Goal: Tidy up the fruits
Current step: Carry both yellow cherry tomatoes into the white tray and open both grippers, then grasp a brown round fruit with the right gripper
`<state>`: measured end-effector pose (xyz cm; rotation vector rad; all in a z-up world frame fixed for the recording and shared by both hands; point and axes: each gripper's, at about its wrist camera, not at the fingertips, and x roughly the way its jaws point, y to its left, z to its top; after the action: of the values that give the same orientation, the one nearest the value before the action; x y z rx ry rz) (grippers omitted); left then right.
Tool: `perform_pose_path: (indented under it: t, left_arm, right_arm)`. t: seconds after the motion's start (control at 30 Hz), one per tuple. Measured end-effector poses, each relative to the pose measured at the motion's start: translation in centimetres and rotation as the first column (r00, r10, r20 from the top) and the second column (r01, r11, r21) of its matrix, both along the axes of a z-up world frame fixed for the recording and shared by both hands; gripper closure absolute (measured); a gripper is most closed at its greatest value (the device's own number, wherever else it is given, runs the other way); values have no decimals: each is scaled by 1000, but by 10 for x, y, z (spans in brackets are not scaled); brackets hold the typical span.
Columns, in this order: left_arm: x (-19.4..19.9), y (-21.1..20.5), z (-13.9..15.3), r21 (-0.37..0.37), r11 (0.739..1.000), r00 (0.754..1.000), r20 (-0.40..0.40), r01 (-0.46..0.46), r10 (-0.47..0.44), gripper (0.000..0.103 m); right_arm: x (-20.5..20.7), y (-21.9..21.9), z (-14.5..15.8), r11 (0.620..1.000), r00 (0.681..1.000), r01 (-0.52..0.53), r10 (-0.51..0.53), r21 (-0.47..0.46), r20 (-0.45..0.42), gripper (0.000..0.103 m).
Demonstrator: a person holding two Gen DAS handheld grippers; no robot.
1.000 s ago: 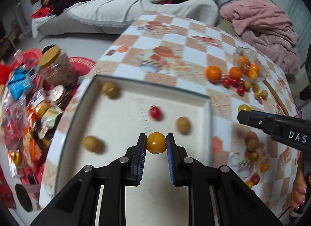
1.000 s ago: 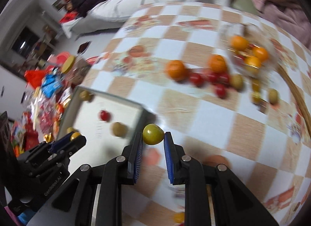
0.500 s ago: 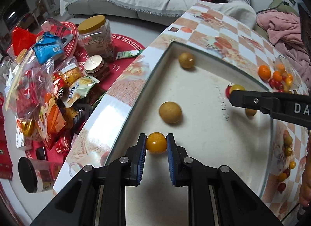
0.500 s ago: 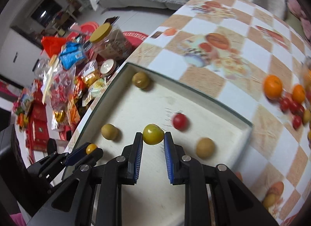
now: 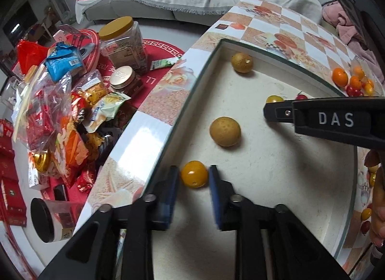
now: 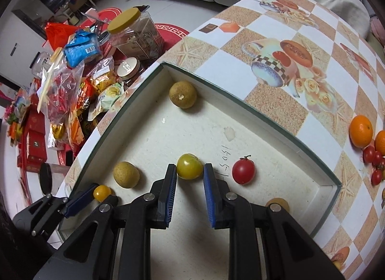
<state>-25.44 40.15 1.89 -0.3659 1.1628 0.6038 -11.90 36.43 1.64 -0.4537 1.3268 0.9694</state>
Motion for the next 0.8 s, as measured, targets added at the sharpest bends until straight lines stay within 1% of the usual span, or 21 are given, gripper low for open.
perform_pose_path:
  t: [0.03, 0.07, 0.1, 0.17, 0.23, 0.27, 0.3, 0.33, 0.37, 0.4, 0.57, 0.7, 0.8]
  left_arm:
    - [0, 0, 0, -21, 1000, 1000, 10, 5, -5, 49]
    - [0, -2, 0, -34, 999, 1000, 16, 13, -13, 44]
    - [0, -5, 0, -19, 1000, 1000, 12, 18, -18, 43]
    - [1, -9, 1, 11, 999, 999, -4, 33, -33, 43]
    - [0, -9, 1, 2, 1000, 1000, -4, 27, -27, 43]
    - [-1, -8, 1, -4, 1000, 1000, -4, 24, -24, 43]
    - [0, -8, 1, -6, 1000, 1000, -6, 22, -22, 43]
    - [0, -7, 1, -7, 1000, 1000, -11, 21, -21, 43]
    - [0, -7, 1, -6, 1000, 1000, -16, 21, -21, 43]
    - [0, -8, 1, -5, 1000, 1000, -19, 22, -22, 43]
    - [6, -14, 8, 5, 999, 998, -27, 49, -49, 43]
    - [21, -29, 20, 24, 994, 994, -15, 109, -109, 43]
    - [39, -42, 30, 32, 987, 987, 3, 158, -158, 43]
  right_arm:
    - [-1, 1, 0, 1000, 1000, -6, 6, 1, -2, 77]
    - [-1, 2, 1, 1000, 1000, -11, 11, 3, -3, 76]
    - [-2, 4, 1, 1000, 1000, -16, 16, 5, -7, 74]
    - [-1, 4, 2, 1000, 1000, -13, 13, 8, -11, 64]
    - [-1, 3, 4, 1000, 1000, -7, 7, 22, -18, 51]
    - [-1, 2, 6, 999, 1000, -5, 6, 33, -23, 46]
    - [-1, 2, 9, 999, 1000, -4, 5, 46, -24, 36]
    - [-2, 0, 12, 998, 1000, -2, 3, 58, -23, 28]
    - [-1, -2, 17, 997, 1000, 3, -2, 73, -22, 26]
    - [0, -5, 21, 996, 1000, 10, -8, 84, -22, 24]
    - [8, -27, 38, 990, 997, 75, -73, 120, -24, 24]
    - [23, -60, 46, 980, 988, 157, -155, 126, -25, 24]
    - [39, -96, 49, 966, 973, 229, -229, 117, -15, 24]
